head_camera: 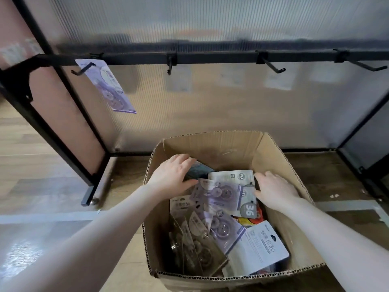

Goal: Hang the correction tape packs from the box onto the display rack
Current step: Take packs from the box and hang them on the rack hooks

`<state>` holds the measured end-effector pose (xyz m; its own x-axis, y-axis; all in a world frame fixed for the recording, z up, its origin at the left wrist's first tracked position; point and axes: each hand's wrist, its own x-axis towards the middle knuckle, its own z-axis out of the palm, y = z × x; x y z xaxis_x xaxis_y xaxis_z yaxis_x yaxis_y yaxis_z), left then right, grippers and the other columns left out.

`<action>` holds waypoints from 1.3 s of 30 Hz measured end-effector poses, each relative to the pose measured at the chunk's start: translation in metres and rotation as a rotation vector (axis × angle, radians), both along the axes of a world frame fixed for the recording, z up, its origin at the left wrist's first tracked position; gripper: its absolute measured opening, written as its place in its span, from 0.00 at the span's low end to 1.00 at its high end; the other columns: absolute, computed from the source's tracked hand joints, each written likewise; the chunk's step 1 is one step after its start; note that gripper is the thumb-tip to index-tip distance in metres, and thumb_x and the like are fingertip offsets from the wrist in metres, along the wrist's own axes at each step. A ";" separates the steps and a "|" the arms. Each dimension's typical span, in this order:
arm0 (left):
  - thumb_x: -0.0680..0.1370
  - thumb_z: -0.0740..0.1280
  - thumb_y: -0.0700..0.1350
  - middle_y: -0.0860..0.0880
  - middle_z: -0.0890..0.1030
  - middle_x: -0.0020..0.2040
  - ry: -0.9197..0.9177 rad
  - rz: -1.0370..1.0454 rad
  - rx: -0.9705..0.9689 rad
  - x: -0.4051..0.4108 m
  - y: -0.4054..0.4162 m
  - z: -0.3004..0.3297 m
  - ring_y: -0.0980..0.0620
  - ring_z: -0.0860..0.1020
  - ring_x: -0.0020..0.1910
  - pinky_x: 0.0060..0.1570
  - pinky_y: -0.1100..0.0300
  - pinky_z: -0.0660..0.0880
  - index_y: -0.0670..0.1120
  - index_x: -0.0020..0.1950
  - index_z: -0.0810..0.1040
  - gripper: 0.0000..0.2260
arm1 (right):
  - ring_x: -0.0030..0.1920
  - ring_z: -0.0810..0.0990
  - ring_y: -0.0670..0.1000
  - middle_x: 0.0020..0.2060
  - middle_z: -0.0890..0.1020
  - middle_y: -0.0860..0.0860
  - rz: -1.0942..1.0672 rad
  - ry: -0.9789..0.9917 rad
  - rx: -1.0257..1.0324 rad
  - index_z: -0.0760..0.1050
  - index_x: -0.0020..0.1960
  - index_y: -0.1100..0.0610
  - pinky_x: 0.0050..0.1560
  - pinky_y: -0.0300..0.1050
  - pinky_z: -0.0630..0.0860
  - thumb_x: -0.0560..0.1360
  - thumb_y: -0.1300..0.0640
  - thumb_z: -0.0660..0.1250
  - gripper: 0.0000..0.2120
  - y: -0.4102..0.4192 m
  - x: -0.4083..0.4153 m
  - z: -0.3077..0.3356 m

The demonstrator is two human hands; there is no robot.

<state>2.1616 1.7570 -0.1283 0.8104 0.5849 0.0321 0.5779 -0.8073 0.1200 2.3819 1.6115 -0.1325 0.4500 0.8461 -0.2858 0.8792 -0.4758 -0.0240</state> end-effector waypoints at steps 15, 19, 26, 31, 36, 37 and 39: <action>0.72 0.67 0.61 0.47 0.62 0.74 0.616 -0.064 -0.407 0.018 -0.008 -0.042 0.47 0.64 0.70 0.66 0.52 0.67 0.51 0.75 0.57 0.36 | 0.41 0.77 0.53 0.43 0.78 0.50 0.024 0.173 -0.371 0.68 0.39 0.54 0.34 0.42 0.69 0.73 0.55 0.62 0.05 -0.011 0.000 -0.035; 0.74 0.68 0.57 0.49 0.69 0.69 0.631 -0.046 -0.495 0.020 -0.007 -0.045 0.48 0.70 0.65 0.60 0.54 0.71 0.51 0.73 0.63 0.30 | 0.36 0.74 0.50 0.36 0.75 0.48 0.023 0.196 -0.471 0.66 0.37 0.54 0.30 0.38 0.67 0.71 0.59 0.63 0.06 -0.015 -0.002 -0.038; 0.72 0.70 0.50 0.47 0.74 0.59 0.597 -0.050 -0.526 0.023 -0.014 -0.063 0.48 0.74 0.54 0.52 0.55 0.75 0.47 0.65 0.70 0.23 | 0.33 0.74 0.45 0.38 0.79 0.49 -0.010 0.286 -0.635 0.71 0.46 0.57 0.29 0.34 0.70 0.72 0.58 0.66 0.05 -0.018 -0.006 -0.048; 0.71 0.72 0.48 0.48 0.74 0.58 0.489 0.051 -0.615 0.015 -0.013 -0.066 0.49 0.74 0.53 0.49 0.56 0.75 0.46 0.64 0.68 0.24 | 0.34 0.74 0.45 0.36 0.74 0.48 -0.045 0.320 -0.626 0.66 0.40 0.55 0.27 0.32 0.69 0.73 0.61 0.66 0.09 -0.019 -0.007 -0.047; 0.72 0.72 0.50 0.49 0.74 0.50 0.467 -0.005 -0.619 0.012 -0.008 -0.066 0.52 0.74 0.45 0.40 0.61 0.71 0.48 0.49 0.75 0.11 | 0.47 0.82 0.53 0.48 0.81 0.55 -0.069 0.392 -0.554 0.70 0.55 0.59 0.32 0.39 0.78 0.69 0.62 0.69 0.16 -0.018 -0.003 -0.044; 0.71 0.72 0.51 0.50 0.75 0.48 0.460 -0.006 -0.628 0.012 -0.006 -0.066 0.52 0.74 0.43 0.38 0.62 0.71 0.50 0.43 0.74 0.09 | 0.47 0.82 0.52 0.48 0.80 0.53 -0.069 0.398 -0.524 0.70 0.55 0.58 0.32 0.38 0.78 0.69 0.62 0.70 0.16 -0.018 -0.003 -0.042; 0.72 0.72 0.51 0.50 0.76 0.46 0.420 -0.002 -0.664 0.011 -0.004 -0.062 0.53 0.74 0.40 0.35 0.64 0.69 0.53 0.37 0.72 0.10 | 0.47 0.81 0.51 0.47 0.78 0.51 -0.087 0.409 -0.450 0.69 0.54 0.56 0.33 0.39 0.78 0.68 0.61 0.72 0.18 -0.017 -0.003 -0.037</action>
<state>2.1723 1.7528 -0.1907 0.6784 0.3729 -0.6330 0.6804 -0.6440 0.3499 2.3791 1.5946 -0.1698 0.2900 0.5676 -0.7705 0.7989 -0.5869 -0.1317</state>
